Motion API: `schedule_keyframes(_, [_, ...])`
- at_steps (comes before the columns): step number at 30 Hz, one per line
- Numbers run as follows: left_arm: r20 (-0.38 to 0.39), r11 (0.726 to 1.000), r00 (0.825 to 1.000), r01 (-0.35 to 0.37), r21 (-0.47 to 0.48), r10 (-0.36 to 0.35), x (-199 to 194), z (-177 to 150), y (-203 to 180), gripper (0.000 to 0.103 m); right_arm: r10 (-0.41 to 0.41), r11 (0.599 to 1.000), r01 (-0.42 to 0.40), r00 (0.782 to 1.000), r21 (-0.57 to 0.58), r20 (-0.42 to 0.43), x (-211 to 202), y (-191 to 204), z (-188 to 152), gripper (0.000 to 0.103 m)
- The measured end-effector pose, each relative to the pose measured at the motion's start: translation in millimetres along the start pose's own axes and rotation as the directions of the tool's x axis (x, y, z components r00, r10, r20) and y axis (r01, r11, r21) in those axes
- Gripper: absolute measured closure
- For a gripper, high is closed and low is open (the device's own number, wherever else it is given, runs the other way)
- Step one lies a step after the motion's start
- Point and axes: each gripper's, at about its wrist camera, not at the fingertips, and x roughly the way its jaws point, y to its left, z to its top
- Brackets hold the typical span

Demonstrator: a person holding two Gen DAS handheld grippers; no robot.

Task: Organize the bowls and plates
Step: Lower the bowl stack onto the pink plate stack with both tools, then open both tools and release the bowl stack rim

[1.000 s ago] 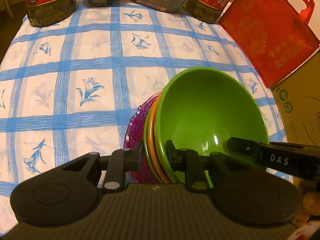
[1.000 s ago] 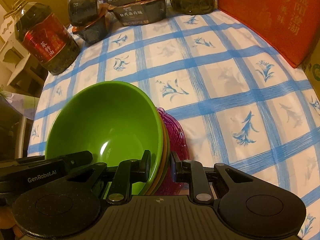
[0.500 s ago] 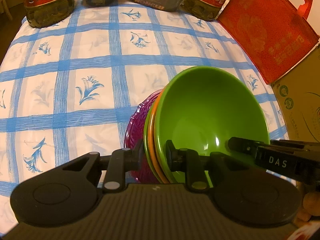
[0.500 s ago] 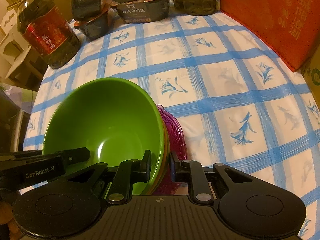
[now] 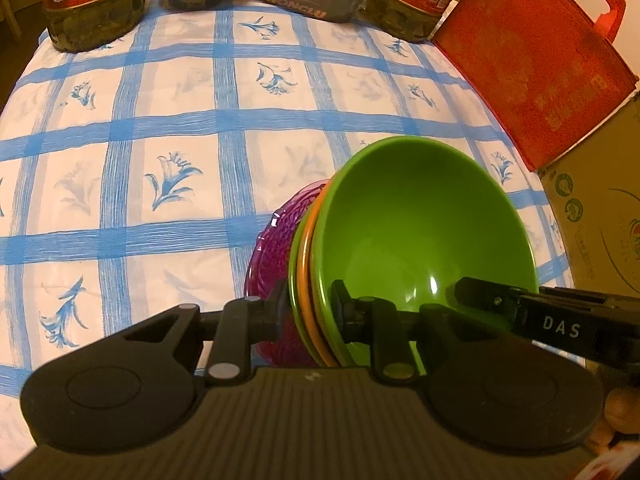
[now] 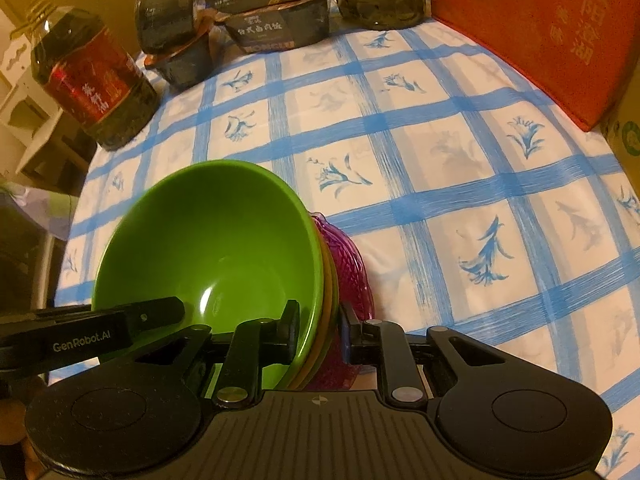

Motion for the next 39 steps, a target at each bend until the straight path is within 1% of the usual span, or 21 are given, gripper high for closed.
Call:
schedule_keyframes(4, [0.008,1.0,1.0,-0.006,0.003,0.006,-1,-1,-1,0.082,0.012,1.0,-0.012,1.0,0.001,0.012,-1,-2,0,0.082])
schedule_keyframes(5, [0.012,1.0,1.0,-0.008,0.003,0.008,-2,-1,-1,0.081,0.013,1.0,-0.013,1.0,-0.001,0.018,-2,-2,1,0.078])
schedule_keyframes(6, [0.015,1.0,1.0,-0.009,0.003,0.009,-3,-1,0,0.079,0.006,1.0,-0.006,1.0,-0.003,0.02,-2,-2,2,0.067])
schedule_keyframes(7, [0.018,1.0,1.0,-0.011,0.003,0.01,-3,-1,0,0.079,-0.005,1.0,0.005,1.0,-0.001,0.022,-3,-2,2,0.059])
schedule_keyframes(8, [0.021,1.0,1.0,-0.012,0.002,0.012,-4,-1,0,0.078,-0.008,1.0,0.008,1.0,0.002,0.027,-4,-3,2,0.044])
schedule_keyframes(9, [0.025,1.0,1.0,-0.012,0.001,0.012,-5,-1,0,0.076,-0.006,1.0,0.006,0.999,0.006,0.035,-5,-4,2,0.038])
schedule_keyframes(10, [0.028,1.0,1.0,-0.013,-0.001,0.013,-6,-1,1,0.074,-0.003,1.0,0.003,0.999,0.011,0.043,-7,-5,3,0.038])
schedule_keyframes(12, [0.031,1.0,0.999,-0.026,0.001,0.026,-8,-2,1,0.064,0.007,1.0,-0.008,0.999,0.016,0.048,-9,-6,3,0.038])
schedule_keyframes(16, [0.045,0.999,0.998,-0.032,0.002,0.032,-12,-3,2,0.061,0.014,1.0,-0.015,0.999,0.017,0.047,-11,-5,1,0.037])
schedule_keyframes(18, [0.052,0.999,0.998,-0.036,0.004,0.036,-15,-4,2,0.05,0.017,1.0,-0.018,0.999,0.016,0.048,-13,-4,0,0.037])
schedule_keyframes(20, [0.059,0.999,0.997,-0.041,0.002,0.041,-18,-6,3,0.045,0.016,1.0,-0.016,0.999,0.014,0.049,-14,-3,-1,0.037])
schedule_keyframes(24, [0.077,0.999,0.996,-0.048,-0.005,0.048,-25,-8,5,0.04,0.015,1.0,-0.015,0.999,0.012,0.052,-19,-1,-3,0.037])
schedule_keyframes(31, [0.107,0.999,0.994,-0.03,-0.02,0.032,-40,-13,9,0.031,0.019,1.0,-0.02,0.998,0.018,0.066,-29,1,-5,0.037])
schedule_keyframes(32, [0.116,0.999,0.993,-0.028,-0.022,0.031,-43,-14,10,0.026,0.02,1.0,-0.021,0.998,0.02,0.068,-31,1,-6,0.037])
schedule_keyframes(33, [0.129,0.999,0.991,-0.028,-0.027,0.031,-47,-15,10,0.024,0.022,0.999,-0.023,0.997,0.024,0.07,-33,1,-7,0.037])
schedule_keyframes(35, [0.154,0.999,0.988,-0.02,-0.036,0.026,-55,-18,12,0.023,0.03,0.999,-0.033,0.996,0.031,0.079,-38,0,-8,0.037])
schedule_keyframes(36, [0.165,0.999,0.986,-0.016,-0.041,0.023,-60,-19,13,0.02,0.035,0.999,-0.038,0.996,0.036,0.084,-41,-1,-9,0.037])
schedule_keyframes(39, [0.204,0.999,0.979,-0.011,-0.053,0.021,-75,-25,15,0.015,0.056,0.996,-0.062,0.994,0.058,0.098,-51,-4,-12,0.037])
